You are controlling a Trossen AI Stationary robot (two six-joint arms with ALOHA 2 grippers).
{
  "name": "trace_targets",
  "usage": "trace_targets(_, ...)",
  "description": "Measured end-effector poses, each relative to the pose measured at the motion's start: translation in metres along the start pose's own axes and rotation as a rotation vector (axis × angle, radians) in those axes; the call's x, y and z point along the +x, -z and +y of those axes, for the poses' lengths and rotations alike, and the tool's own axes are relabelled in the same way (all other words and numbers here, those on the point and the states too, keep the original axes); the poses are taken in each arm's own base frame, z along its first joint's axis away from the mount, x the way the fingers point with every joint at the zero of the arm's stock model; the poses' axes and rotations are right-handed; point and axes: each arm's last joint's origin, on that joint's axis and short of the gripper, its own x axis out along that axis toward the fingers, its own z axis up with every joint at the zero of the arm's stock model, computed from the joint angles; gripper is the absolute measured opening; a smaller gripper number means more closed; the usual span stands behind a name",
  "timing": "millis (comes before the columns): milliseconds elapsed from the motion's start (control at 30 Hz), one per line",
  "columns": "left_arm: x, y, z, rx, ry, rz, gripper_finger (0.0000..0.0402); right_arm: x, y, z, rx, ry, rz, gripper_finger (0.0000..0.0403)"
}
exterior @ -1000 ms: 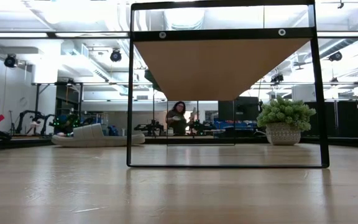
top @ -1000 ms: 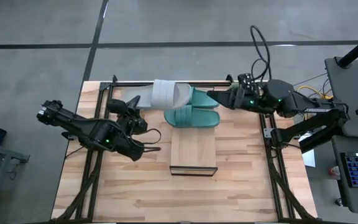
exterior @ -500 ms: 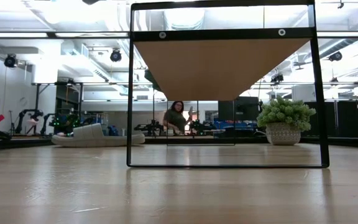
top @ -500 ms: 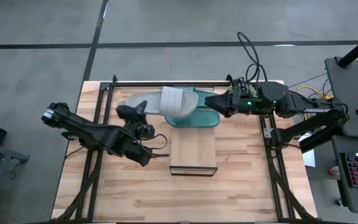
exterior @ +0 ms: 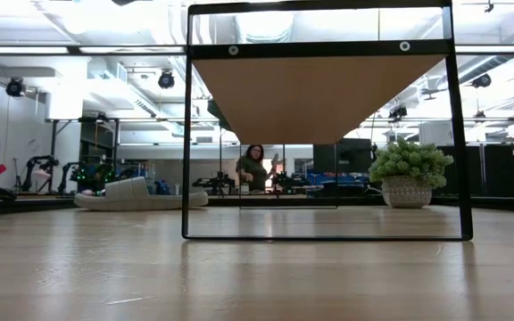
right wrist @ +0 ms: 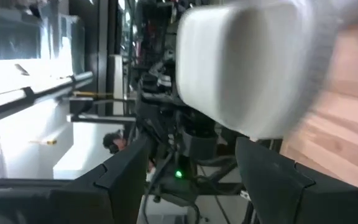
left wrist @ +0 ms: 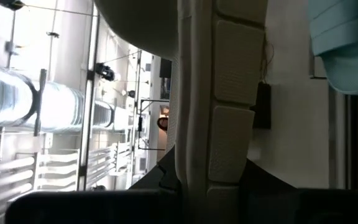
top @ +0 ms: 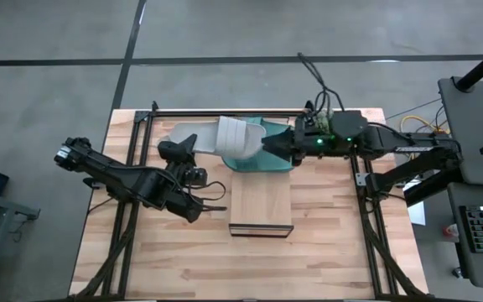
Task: Pick and place slides into the shelf
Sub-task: Put the bottom gray slide on the shelf
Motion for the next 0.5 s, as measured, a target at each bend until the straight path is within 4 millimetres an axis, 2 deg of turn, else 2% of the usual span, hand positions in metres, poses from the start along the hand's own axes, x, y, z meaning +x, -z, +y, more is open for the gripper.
trace_targets(300,0.001,0.002,0.002,-0.007,0.001,0.002,0.0038,0.021,-0.006,0.015,-0.059,0.042,-0.009,0.023)
trace_targets(500,0.001,0.001,0.002,0.01,0.002,0.003,0.0038,0.025,-0.015,0.022,-0.088,0.2,-0.018,0.0225)
